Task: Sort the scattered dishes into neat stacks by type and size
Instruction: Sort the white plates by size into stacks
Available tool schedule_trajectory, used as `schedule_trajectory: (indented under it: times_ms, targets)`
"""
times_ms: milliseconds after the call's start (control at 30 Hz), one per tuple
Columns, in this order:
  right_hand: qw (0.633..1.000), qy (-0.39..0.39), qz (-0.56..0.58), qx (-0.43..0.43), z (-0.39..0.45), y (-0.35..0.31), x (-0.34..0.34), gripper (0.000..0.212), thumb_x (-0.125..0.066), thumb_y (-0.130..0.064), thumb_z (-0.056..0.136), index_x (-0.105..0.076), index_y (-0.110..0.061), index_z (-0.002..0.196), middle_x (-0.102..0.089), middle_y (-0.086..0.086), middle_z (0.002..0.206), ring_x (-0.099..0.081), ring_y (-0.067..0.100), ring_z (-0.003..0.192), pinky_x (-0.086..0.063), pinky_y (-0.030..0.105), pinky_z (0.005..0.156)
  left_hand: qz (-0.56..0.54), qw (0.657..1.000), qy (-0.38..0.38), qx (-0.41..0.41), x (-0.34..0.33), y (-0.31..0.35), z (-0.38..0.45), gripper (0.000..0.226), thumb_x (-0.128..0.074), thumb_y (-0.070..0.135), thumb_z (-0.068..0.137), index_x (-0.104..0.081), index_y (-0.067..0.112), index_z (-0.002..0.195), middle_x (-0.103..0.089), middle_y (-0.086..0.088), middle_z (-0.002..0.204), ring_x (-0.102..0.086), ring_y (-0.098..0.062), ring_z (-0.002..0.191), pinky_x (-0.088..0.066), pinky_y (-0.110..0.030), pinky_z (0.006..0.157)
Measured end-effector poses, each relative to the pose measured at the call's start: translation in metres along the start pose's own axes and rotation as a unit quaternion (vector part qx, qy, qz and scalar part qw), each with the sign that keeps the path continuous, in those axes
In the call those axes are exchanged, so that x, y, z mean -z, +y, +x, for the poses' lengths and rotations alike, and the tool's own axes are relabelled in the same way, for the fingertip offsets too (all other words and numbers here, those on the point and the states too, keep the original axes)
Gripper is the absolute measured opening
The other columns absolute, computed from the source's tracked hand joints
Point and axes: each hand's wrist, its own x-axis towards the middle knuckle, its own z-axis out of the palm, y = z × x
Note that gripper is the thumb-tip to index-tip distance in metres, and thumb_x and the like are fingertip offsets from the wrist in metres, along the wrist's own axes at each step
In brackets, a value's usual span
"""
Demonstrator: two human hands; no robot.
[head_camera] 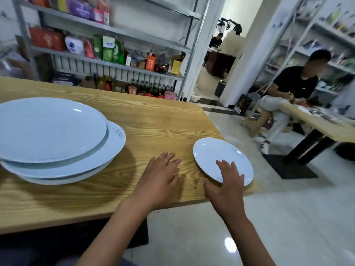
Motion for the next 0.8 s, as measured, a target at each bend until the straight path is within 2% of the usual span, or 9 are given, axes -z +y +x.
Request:
schedule_trajectory:
  times_ms: [67, 167, 267, 400, 600, 700, 800]
  targets:
    - [0.998, -0.015, -0.020, -0.057, 0.002, 0.013, -0.002, 0.068, -0.071, -0.030, 0.078, -0.045, -0.023, 0.141, -0.038, -0.005, 0.151, -0.011, 0.020, 0.148, 0.002, 0.047, 0.117, 0.050, 0.999, 0.006, -0.002, -0.012, -0.002, 0.004, 0.051, -0.028, 0.046, 0.097, -0.030, 0.029, 0.146, -0.016, -0.001, 0.158, -0.009, -0.019, 0.146, -0.007, -0.043, 0.118]
    - [0.994, -0.004, -0.003, -0.113, 0.001, 0.019, -0.011, 0.057, -0.067, -0.026, 0.083, -0.052, -0.020, 0.137, -0.046, 0.000, 0.147, -0.019, 0.024, 0.146, -0.016, 0.047, 0.116, 0.089, 0.996, 0.000, 0.017, -0.023, -0.009, 0.008, 0.060, -0.011, 0.055, 0.094, -0.013, 0.033, 0.150, -0.003, 0.000, 0.160, 0.003, -0.020, 0.146, -0.002, -0.047, 0.117]
    - [0.995, 0.009, -0.013, -0.097, 0.003, 0.019, -0.021, 0.038, -0.061, -0.016, 0.087, -0.064, -0.015, 0.125, -0.058, 0.004, 0.135, -0.035, 0.028, 0.138, -0.024, 0.045, 0.112, 0.076, 0.996, 0.005, 0.041, -0.027, -0.017, 0.010, 0.057, -0.022, 0.050, 0.099, -0.005, 0.033, 0.151, 0.005, 0.001, 0.160, 0.010, -0.018, 0.146, 0.001, -0.045, 0.117]
    - [0.998, 0.008, 0.009, -0.061, 0.006, 0.021, -0.029, 0.032, -0.060, -0.009, 0.087, -0.068, -0.010, 0.119, -0.063, 0.011, 0.128, -0.049, 0.028, 0.128, -0.036, 0.036, 0.107, 0.060, 0.997, 0.007, 0.050, -0.028, -0.017, 0.006, 0.060, -0.030, 0.045, 0.099, -0.004, 0.031, 0.151, 0.005, 0.000, 0.160, 0.009, -0.018, 0.146, -0.002, -0.042, 0.118]
    - [0.998, 0.014, 0.047, -0.048, 0.009, 0.022, -0.032, 0.028, -0.068, -0.010, 0.085, -0.071, -0.010, 0.113, -0.066, 0.009, 0.123, -0.052, 0.026, 0.125, -0.040, 0.040, 0.106, 0.048, 0.998, 0.016, 0.045, -0.027, -0.017, 0.006, 0.057, -0.034, 0.044, 0.099, -0.012, 0.033, 0.150, 0.003, -0.002, 0.160, 0.006, -0.020, 0.146, -0.006, -0.044, 0.118]
    - [0.995, 0.022, 0.084, -0.047, 0.009, 0.020, -0.029, 0.025, -0.071, -0.009, 0.084, -0.073, -0.010, 0.109, -0.066, 0.005, 0.121, -0.046, 0.022, 0.130, -0.034, 0.028, 0.102, 0.048, 0.998, 0.018, 0.045, -0.025, -0.017, 0.005, 0.059, -0.034, 0.043, 0.099, -0.008, 0.031, 0.151, 0.006, -0.001, 0.160, 0.008, -0.019, 0.146, -0.005, -0.041, 0.118]
    - [0.992, 0.045, 0.113, -0.028, 0.011, 0.012, -0.024, 0.017, -0.073, -0.008, 0.083, -0.075, -0.013, 0.100, -0.067, 0.000, 0.120, -0.040, 0.014, 0.135, -0.030, 0.023, 0.099, 0.036, 0.998, 0.033, 0.042, -0.023, -0.015, 0.003, 0.062, -0.035, 0.042, 0.099, -0.003, 0.031, 0.151, 0.006, -0.001, 0.160, 0.006, -0.018, 0.146, -0.007, -0.038, 0.118]
